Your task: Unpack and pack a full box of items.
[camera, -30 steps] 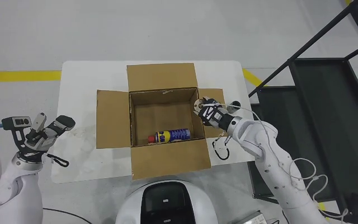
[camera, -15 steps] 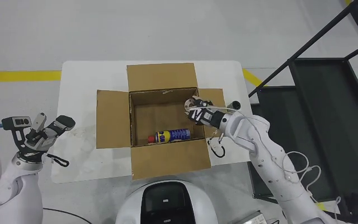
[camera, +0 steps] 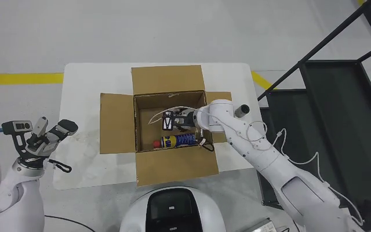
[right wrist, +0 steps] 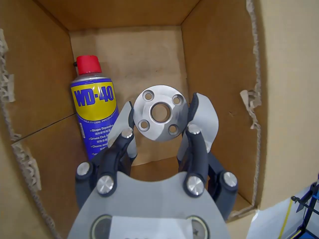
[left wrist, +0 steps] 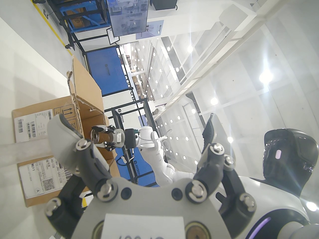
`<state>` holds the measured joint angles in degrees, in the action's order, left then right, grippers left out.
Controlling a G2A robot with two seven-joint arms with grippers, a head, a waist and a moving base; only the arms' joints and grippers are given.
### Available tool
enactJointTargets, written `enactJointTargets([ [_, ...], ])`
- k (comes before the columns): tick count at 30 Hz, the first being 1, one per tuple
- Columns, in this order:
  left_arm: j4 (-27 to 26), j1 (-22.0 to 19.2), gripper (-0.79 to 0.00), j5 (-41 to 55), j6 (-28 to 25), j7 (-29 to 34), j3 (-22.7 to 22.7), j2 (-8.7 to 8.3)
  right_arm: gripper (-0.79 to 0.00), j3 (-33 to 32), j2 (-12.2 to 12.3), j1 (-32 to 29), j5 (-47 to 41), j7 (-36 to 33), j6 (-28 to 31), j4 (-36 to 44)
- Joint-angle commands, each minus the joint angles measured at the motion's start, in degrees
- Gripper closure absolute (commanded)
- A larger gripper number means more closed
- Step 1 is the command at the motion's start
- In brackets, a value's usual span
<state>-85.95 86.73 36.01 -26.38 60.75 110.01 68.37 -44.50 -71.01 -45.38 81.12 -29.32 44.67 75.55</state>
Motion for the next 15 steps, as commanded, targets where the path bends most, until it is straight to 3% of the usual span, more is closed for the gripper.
enactJointTargets([
  [1, 0.0, 0.0, -0.785, 0.0, 0.0, 0.0, 0.0, 0.0, 0.0, 1.5, -0.7, 1.9, -0.3, -0.1, 0.5, -3.1],
  [12, 0.0, 0.0, -0.785, 0.0, 0.0, 0.0, 0.0, 0.0, 0.0, 8.0, -4.8, 8.8, -2.7, -1.4, 2.4, -15.0],
  [13, 0.0, 0.0, -0.785, 0.0, 0.0, 0.0, 0.0, 0.0, -0.271, 8.4, -5.1, 9.1, -2.9, -1.2, 2.5, -15.8],
  [14, 0.0, 0.0, -0.785, 0.0, 0.0, 0.0, 0.0, 0.0, -0.443, 8.8, -5.4, 9.5, -3.0, -1.1, 2.5, -16.5],
  [15, 0.0, 0.0, -0.785, 0.0, 0.0, 0.0, 0.0, 0.0, -0.785, 9.1, -5.7, 9.7, -3.2, -0.9, 2.5, -17.1],
])
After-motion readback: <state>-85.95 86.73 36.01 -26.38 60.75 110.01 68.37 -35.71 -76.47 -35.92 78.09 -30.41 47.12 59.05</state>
